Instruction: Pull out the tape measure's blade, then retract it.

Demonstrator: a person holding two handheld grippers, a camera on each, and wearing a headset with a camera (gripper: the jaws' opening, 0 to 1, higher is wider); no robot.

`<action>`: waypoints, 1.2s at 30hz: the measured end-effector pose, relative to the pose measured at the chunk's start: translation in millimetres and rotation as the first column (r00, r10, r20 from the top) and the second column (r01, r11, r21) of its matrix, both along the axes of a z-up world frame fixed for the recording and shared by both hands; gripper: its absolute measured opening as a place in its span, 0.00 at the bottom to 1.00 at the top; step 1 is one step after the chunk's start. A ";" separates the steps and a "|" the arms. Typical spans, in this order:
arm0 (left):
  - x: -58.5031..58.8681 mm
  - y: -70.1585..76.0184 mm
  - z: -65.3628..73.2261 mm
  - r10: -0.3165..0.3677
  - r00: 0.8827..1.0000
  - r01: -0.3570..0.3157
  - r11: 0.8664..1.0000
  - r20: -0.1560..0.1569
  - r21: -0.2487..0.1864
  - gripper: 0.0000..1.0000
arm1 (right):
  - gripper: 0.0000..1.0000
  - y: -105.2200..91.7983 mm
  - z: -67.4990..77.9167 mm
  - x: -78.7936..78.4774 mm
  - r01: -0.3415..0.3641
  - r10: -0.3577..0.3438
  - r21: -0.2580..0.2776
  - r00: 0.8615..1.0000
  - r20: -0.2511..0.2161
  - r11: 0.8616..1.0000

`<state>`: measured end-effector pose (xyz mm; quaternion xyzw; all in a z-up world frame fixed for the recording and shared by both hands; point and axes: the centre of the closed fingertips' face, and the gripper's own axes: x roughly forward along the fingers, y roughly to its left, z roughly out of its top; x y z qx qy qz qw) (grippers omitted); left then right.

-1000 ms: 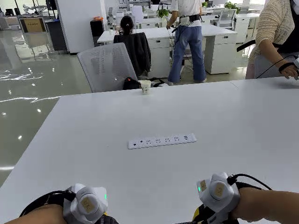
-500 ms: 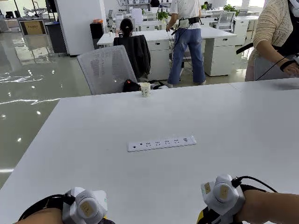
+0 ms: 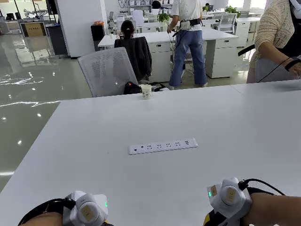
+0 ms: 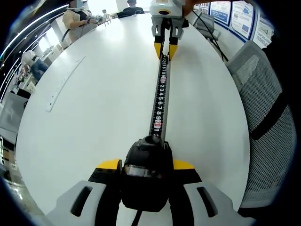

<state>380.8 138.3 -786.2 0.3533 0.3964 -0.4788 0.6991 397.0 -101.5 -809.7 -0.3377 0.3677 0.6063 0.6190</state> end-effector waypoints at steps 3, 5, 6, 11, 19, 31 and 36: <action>0.5 0.3 0.1 0.001 1.000 -0.001 1.000 0.000 0.000 0.34 | 0.10 -2.0 0.9 0.2 0.001 -0.001 -0.001 1.000 0.000 1.000; 0.7 0.4 0.3 0.001 1.000 -0.001 1.000 0.000 0.000 0.34 | 0.10 -3.5 1.3 0.5 0.004 -0.004 0.000 1.000 -0.001 1.000; 0.7 0.4 0.3 0.001 1.000 -0.001 1.000 -0.001 0.000 0.34 | 0.10 -3.9 1.4 0.4 0.005 -0.005 0.000 1.000 -0.001 1.000; 1.2 0.2 0.2 0.001 1.000 -0.001 1.000 0.000 0.001 0.34 | 0.10 -6.0 2.2 0.3 0.008 -0.008 0.000 1.000 -0.001 1.000; 1.3 -0.4 0.6 0.000 1.000 0.000 1.000 0.001 0.002 0.34 | 0.10 -9.3 2.7 0.6 0.013 -0.013 0.002 1.000 -0.004 1.000; 1.1 -0.5 1.0 0.002 1.000 -0.002 1.000 0.000 -0.003 0.34 | 0.11 -9.5 2.1 0.5 0.031 -0.031 0.004 0.999 -0.011 0.999; 2.4 -1.3 3.2 0.004 1.000 -0.004 0.998 0.000 -0.055 0.34 | 0.12 -7.8 1.9 -0.1 0.003 -0.003 -0.020 1.000 0.006 1.000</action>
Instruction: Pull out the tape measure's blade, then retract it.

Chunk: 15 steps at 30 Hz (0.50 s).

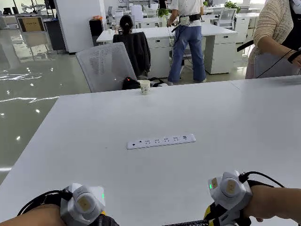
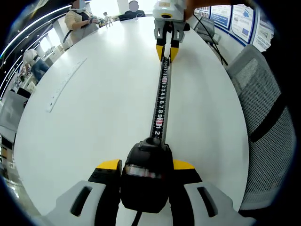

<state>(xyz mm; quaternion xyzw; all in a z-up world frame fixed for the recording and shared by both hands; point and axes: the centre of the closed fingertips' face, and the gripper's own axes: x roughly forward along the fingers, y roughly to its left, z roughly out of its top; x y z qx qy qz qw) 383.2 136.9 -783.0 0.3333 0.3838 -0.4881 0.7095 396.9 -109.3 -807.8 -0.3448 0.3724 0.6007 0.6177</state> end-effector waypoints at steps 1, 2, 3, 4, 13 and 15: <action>0.8 0.5 0.4 0.010 1.000 -0.010 1.000 -0.006 -0.007 0.35 | 0.12 0.0 -0.2 0.0 -0.007 0.007 -0.003 1.000 0.005 1.000; 0.0 0.3 1.0 0.015 1.000 -0.016 1.000 -0.013 -0.009 0.35 | 0.12 -0.1 -0.2 0.2 -0.007 0.007 -0.004 1.000 0.004 1.000; -0.7 -0.6 0.5 0.007 1.000 -0.007 1.000 -0.011 -0.002 0.35 | 0.12 -0.2 -0.2 0.6 -0.002 0.002 -0.006 1.000 0.000 1.000; -0.8 -0.9 0.0 -0.003 1.000 0.003 1.000 -0.010 0.007 0.35 | 0.12 0.0 -0.1 0.5 -0.001 0.001 -0.007 1.000 -0.001 1.000; -1.5 -1.5 -0.6 -0.013 1.000 0.013 1.000 -0.018 0.019 0.35 | 0.13 0.7 -1.4 -0.2 -0.010 0.010 -0.042 1.000 -0.006 0.999; -1.4 -1.0 -0.7 -0.013 1.000 0.013 1.000 -0.019 0.021 0.35 | 0.13 0.3 -1.7 0.2 -0.013 0.013 -0.050 1.000 -0.003 0.999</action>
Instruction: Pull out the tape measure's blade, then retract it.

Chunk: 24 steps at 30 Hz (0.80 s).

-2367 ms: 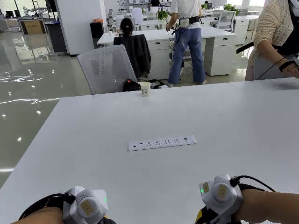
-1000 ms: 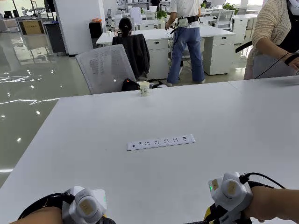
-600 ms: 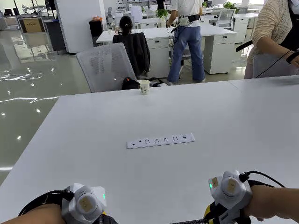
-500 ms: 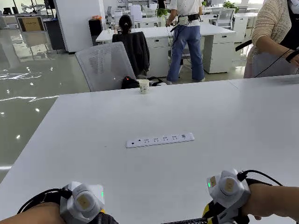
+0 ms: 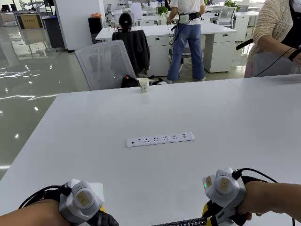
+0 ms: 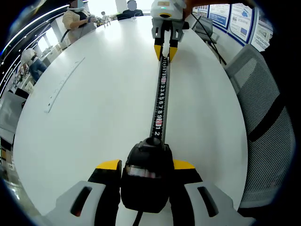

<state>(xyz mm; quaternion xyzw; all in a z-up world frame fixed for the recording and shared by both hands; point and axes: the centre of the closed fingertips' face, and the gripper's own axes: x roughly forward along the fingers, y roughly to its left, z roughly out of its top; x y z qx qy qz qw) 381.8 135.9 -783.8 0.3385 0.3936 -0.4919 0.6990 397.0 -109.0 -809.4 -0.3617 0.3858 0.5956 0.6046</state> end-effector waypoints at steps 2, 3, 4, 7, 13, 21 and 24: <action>0.0 0.3 -0.1 0.001 1.000 -0.001 1.000 0.000 0.005 0.35 | 0.13 -0.3 0.0 -0.8 0.001 -0.001 -0.003 1.000 0.003 1.000; -0.1 0.3 -0.1 0.000 1.000 0.000 1.000 0.001 0.007 0.35 | 0.13 -0.2 0.1 -0.8 0.007 -0.007 -0.002 1.000 0.001 1.000; -0.2 0.4 0.0 -0.001 1.000 0.001 1.000 0.001 0.009 0.35 | 0.13 -0.1 0.3 -0.6 0.019 -0.019 0.002 1.000 -0.004 1.000; -0.1 0.8 -0.6 0.009 1.000 -0.009 1.000 0.000 0.015 0.35 | 0.13 -0.1 0.1 -0.4 0.018 -0.018 -0.001 1.000 0.001 1.000; 0.4 1.0 -1.1 0.018 1.000 -0.018 1.000 -0.003 0.019 0.36 | 0.13 0.8 -0.3 -0.8 0.004 -0.003 -0.030 1.000 0.019 1.000; 0.7 5.2 1.3 0.012 1.000 -0.012 0.999 0.003 0.036 0.37 | 0.18 0.6 0.9 -2.1 -0.028 0.030 -0.050 0.999 0.031 0.998; 0.1 9.0 3.0 0.016 1.000 -0.016 0.999 -0.002 0.040 0.38 | 0.21 2.2 3.6 1.0 -0.037 0.040 -0.049 0.998 0.047 0.998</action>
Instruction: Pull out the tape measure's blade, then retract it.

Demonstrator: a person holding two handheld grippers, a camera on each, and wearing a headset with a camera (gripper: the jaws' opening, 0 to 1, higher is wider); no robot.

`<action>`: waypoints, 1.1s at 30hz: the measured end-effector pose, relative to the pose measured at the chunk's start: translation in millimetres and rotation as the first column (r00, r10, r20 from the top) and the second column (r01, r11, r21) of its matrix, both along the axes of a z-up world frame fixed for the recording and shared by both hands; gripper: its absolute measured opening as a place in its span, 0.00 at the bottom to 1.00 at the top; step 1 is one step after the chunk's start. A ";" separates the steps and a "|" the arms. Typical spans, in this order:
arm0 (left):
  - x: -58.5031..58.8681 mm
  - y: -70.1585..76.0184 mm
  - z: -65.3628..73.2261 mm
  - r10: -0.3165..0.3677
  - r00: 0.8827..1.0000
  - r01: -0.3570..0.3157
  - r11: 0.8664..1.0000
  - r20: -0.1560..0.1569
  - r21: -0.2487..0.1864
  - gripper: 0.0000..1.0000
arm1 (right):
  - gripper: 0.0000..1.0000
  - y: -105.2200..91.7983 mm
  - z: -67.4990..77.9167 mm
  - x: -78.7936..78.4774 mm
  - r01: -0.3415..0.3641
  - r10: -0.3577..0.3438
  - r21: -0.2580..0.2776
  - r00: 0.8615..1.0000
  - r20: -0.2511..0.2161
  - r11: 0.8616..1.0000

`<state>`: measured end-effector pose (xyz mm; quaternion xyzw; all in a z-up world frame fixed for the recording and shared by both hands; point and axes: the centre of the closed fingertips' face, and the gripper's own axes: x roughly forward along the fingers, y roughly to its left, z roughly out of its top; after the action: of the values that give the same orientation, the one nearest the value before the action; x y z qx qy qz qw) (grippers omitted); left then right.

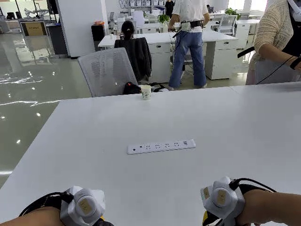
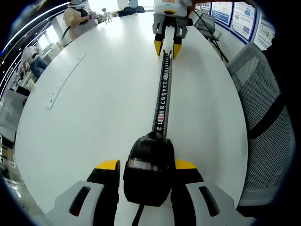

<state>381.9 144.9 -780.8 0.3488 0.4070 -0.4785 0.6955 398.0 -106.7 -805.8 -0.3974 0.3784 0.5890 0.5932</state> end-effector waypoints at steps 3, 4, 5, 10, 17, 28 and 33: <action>1.2 2.9 2.7 0.006 1.000 -0.006 1.000 0.002 -0.002 0.40 | 0.22 -0.1 1.2 0.8 -0.012 0.012 -0.008 1.000 0.007 1.000; 1.6 3.5 3.5 0.011 1.000 -0.011 1.000 0.001 -0.004 0.41 | 0.23 -0.5 1.4 0.1 -0.016 0.016 -0.013 1.000 0.005 1.000; 1.7 3.6 4.6 0.015 1.000 -0.015 1.000 -0.001 -0.008 0.44 | 0.24 -0.9 1.4 -0.5 -0.022 0.022 -0.016 1.000 0.004 1.000; 2.6 5.1 7.2 0.027 1.000 -0.027 0.999 -0.005 -0.018 0.49 | 0.27 -2.2 2.7 -1.7 -0.010 0.010 -0.015 1.000 -0.005 1.000; 2.5 3.0 11.8 0.045 0.999 -0.046 0.998 -0.010 -0.051 0.57 | 0.31 -5.7 4.7 -1.3 0.024 -0.024 -0.006 1.000 -0.016 1.000; -3.8 3.2 12.3 0.054 0.998 -0.055 0.996 -0.028 -0.070 0.67 | 0.40 -13.8 5.7 -7.7 0.056 -0.056 -0.009 0.998 -0.040 0.998; -4.6 4.4 12.1 0.066 0.997 -0.069 0.994 -0.031 -0.083 0.77 | 0.43 -16.2 4.6 -12.6 0.051 -0.052 -0.014 0.998 -0.044 0.999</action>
<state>377.3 149.3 -768.7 0.2986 0.4077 -0.4762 0.7196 385.4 -122.9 -801.2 -0.3782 0.4052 0.5798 0.5971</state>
